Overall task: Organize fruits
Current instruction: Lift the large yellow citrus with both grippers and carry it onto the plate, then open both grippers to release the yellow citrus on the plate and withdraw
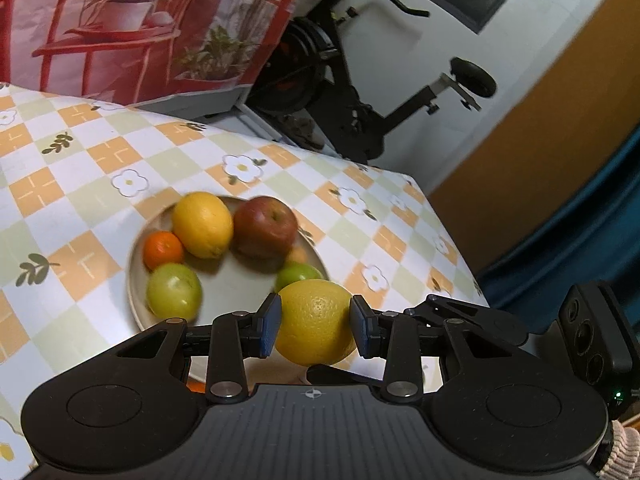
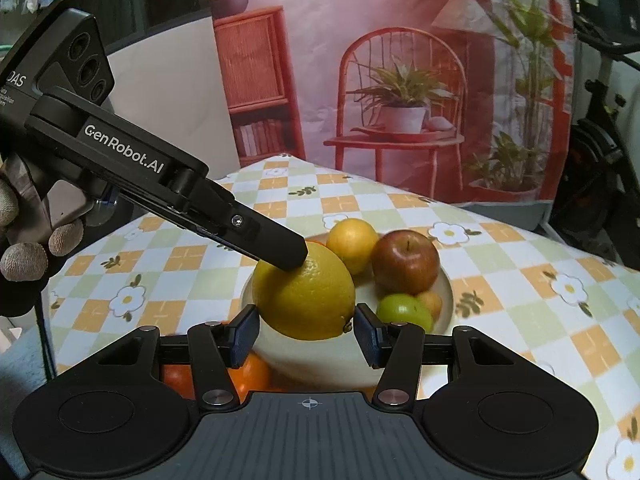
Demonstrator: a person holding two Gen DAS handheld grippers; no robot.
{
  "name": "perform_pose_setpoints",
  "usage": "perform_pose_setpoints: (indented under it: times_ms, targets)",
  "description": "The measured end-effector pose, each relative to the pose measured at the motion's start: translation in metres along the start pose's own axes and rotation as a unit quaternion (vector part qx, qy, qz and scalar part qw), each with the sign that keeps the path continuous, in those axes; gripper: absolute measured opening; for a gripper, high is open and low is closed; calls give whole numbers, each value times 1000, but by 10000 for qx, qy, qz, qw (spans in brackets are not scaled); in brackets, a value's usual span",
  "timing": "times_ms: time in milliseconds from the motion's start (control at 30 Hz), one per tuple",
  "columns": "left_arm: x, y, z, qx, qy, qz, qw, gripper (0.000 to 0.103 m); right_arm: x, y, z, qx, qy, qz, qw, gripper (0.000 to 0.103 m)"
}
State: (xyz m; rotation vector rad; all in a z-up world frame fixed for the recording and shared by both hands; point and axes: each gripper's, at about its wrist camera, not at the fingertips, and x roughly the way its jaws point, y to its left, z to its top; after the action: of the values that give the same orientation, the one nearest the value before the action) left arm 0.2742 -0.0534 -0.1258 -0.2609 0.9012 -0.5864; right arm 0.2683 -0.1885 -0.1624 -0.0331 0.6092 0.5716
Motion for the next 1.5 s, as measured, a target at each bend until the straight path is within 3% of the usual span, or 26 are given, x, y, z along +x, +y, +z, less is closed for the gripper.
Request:
perform_pose_setpoints:
  times_ms: [567,833,1233,1500]
  targets:
    - [42,49,24,-472,247,253,9983,39,79,-22,17,-259,658,103,9974,48]
    - [53,55,29,-532,318,261,9977,36,93,-24,22,-532,885,12,9947,48]
    - [46,53,27,-523,166,401,9977,36,96,-22,26,-565,880,-277,9941,48]
    - [16,38,22,-215,-236,690,9971,36,65,-18,26,-390,434,-348,9977,49]
